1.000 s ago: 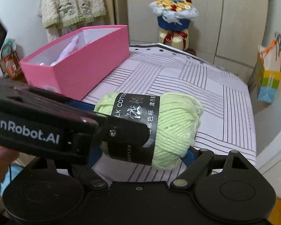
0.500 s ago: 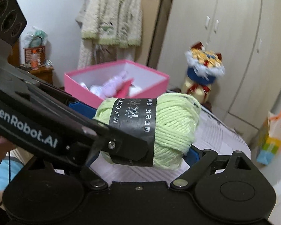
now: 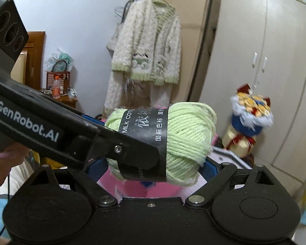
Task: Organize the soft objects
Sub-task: 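Lower the yarn ball into the pink box and open both tools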
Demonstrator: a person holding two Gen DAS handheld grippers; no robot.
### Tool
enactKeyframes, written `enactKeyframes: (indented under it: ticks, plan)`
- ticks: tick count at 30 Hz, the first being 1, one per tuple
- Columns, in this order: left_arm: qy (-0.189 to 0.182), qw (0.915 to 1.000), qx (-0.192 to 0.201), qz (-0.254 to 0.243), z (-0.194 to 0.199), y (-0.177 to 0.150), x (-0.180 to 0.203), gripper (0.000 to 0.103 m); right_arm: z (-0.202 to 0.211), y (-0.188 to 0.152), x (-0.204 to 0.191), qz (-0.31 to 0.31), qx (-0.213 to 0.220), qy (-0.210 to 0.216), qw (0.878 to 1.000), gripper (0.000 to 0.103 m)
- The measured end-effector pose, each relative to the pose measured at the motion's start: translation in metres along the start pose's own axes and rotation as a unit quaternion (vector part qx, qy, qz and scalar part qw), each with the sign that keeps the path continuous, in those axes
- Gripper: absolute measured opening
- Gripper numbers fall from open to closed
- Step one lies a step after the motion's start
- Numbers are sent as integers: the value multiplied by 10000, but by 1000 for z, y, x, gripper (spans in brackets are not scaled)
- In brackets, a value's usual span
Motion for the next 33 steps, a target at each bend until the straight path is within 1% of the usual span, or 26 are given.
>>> enactKeyframes:
  ticks: [3,7,11,13,15,18,20,22,26,28,30,33]
  plan:
    - [187,9997,90,83,-9,10,-20,68,-25,9,4,-72,57,205,9997,95]
    - [512,9983,190,190,-26,24,-45,68,-61,20,13,-297,-29,587,9978,95]
    - [653,9969,118,414,-47,30,-72,69,-96,19,20,-330,-185,822,9959,95]
    - [768,9957,22,519,-61,29,-85,69,-109,14,20,-167,-292,907,9953,95]
    - [735,9946,-129,717,-74,25,-95,69,-121,6,21,-13,-470,965,9942,95]
    - [670,9937,-205,875,-84,19,-103,69,-132,0,26,21,-641,1034,9926,95]
    - [580,9931,-230,989,-88,16,-105,69,-134,-4,28,182,-698,942,9929,98]
    - [494,9927,-236,1073,-92,14,-105,69,-136,-3,33,357,-685,751,9942,99]
    - [397,9934,-224,1053,-95,10,-100,69,-132,-5,43,426,-676,464,9957,100]
    - [172,9933,-159,1134,-94,11,-96,69,-130,-5,44,524,-596,401,9960,100]
    - [-3,9916,-217,1275,-94,10,-93,69,-128,-6,45,604,-575,339,9959,100]
    - [126,9927,-181,1188,-91,9,-88,69,-124,-7,46,484,-580,333,9966,100]
Point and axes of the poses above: each gripper's, at about its wrist camera, not at the fingertips, and z roughly against the way its jaws point, x to its right, y to its top, the point moved 10 cm from there along -z, roughly the way its jaws point, and after that the axes turned 1 degree about x, right-handed, at the moved point
